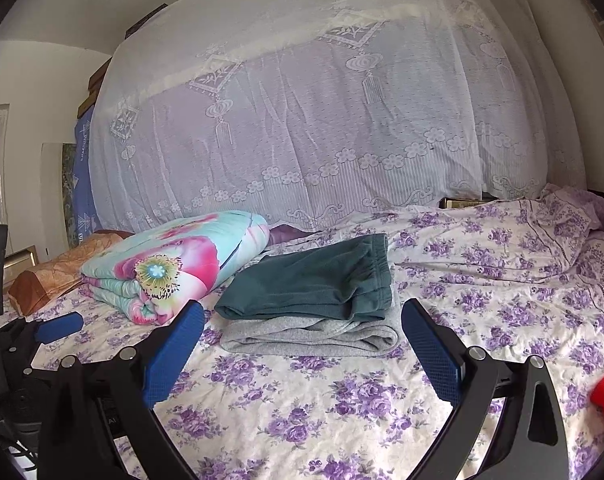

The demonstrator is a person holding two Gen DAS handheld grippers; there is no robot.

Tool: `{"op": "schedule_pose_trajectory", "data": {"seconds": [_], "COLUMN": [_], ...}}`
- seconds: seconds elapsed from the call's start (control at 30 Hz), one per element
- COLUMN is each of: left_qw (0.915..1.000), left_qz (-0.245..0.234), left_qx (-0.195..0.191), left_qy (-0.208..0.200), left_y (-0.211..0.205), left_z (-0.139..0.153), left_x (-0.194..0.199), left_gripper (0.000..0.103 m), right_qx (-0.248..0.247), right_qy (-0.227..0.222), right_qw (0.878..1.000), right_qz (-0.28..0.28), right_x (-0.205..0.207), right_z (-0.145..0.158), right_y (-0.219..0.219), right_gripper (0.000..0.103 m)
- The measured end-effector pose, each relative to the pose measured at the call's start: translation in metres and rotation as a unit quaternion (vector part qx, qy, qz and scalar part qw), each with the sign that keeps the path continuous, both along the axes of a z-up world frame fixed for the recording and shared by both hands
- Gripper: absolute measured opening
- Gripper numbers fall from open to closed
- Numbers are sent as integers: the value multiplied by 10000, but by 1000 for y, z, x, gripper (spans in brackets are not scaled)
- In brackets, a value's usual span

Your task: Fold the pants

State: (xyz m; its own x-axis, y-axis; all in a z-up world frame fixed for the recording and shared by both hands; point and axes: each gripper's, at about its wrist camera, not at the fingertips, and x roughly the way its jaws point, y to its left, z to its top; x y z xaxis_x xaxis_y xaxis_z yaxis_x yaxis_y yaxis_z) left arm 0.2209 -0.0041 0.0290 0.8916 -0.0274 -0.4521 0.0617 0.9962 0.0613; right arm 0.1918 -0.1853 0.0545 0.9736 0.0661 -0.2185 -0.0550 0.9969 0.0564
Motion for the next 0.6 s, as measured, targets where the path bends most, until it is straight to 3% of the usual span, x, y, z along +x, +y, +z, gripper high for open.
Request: {"op": "schedule_pose_trajectory", "data": {"seconds": [0.6], "left_qw": [9999], "left_qz": [-69], "left_qx": [-84], "left_qy": [9], "left_y": [-3], "left_z": [1], "left_x": [-3], "left_gripper": [98], "right_qx": [-27], "right_qy": [38], "right_qw": [9999], "right_qz": [93], "right_x": [1], "right_z": [-1], "right_y": [3], "right_gripper": [99]}}
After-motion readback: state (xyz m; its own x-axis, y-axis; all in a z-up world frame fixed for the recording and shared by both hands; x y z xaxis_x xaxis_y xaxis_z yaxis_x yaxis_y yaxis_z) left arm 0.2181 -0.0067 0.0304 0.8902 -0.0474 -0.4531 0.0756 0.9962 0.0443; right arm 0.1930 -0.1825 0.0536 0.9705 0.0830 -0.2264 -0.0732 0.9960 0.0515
